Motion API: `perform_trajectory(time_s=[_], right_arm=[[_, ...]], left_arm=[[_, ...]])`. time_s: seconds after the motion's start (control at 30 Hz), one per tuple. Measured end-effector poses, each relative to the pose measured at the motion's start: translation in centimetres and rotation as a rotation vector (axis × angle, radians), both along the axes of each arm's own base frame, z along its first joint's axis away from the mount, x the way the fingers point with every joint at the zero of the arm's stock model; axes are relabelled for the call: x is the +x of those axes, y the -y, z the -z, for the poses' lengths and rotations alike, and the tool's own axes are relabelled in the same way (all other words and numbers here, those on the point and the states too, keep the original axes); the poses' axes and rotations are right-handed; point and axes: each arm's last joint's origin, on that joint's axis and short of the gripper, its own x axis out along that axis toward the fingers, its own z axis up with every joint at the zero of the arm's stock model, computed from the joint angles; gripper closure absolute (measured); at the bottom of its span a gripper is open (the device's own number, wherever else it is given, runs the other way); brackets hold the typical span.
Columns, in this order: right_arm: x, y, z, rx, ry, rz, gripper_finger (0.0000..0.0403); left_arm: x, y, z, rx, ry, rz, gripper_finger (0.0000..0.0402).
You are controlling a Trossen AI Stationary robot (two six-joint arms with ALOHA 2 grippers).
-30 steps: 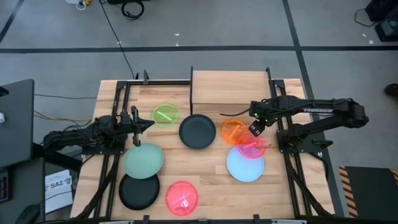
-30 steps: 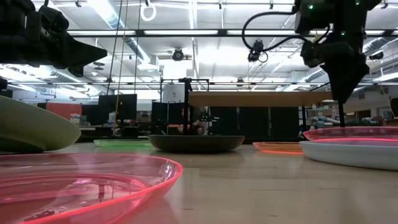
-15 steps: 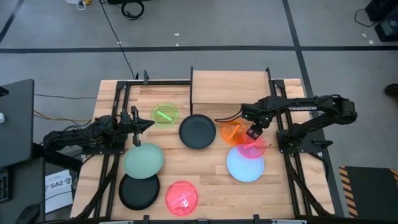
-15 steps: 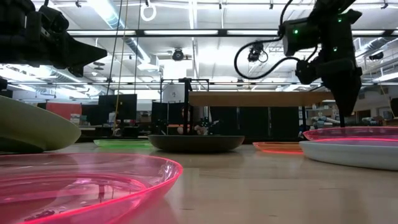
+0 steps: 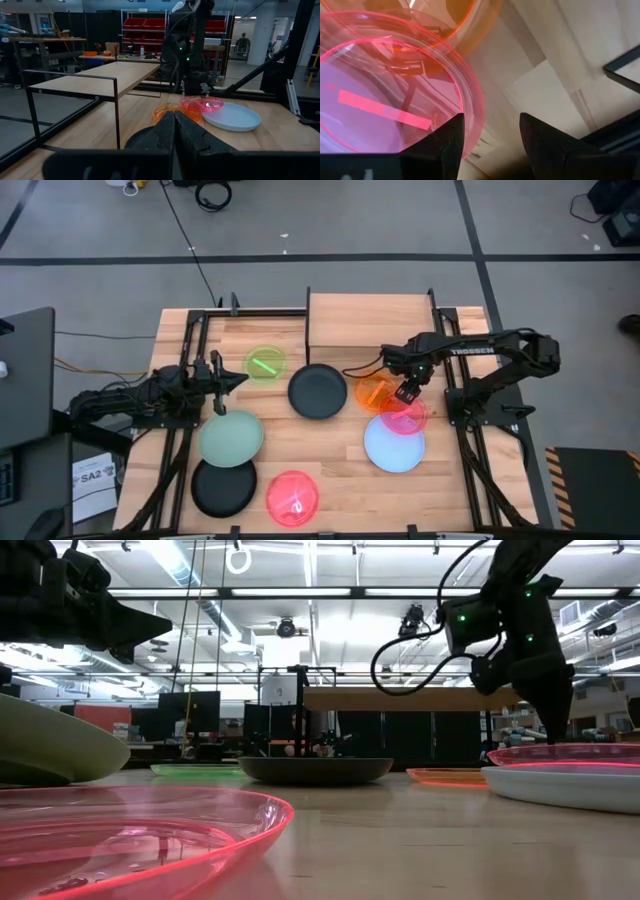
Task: Place and stack plates onto a shelf
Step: Put the right pink plate on the shelf
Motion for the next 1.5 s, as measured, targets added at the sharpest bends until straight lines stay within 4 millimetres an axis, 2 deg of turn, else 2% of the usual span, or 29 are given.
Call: perform_trajectory(time_s=[0.63, 1.03, 1.5], right_arm=[[1.2, 0.4, 2.0, 0.025, -0.043, -0.061, 0.0206], [1.9, 0.5, 4.0, 0.075, -0.115, -0.102, 0.0207], [2.1, 0.4, 4.2, 0.13, -0.093, -0.114, 0.0263]], left_arm=[[0.0, 0.0, 0.0, 0.0, 0.002, 0.0, 0.039], [0.0, 0.0, 0.0, 0.0, 0.002, 0.0, 0.039], [0.0, 0.0, 0.0, 0.0, 0.001, 0.0, 0.039]])
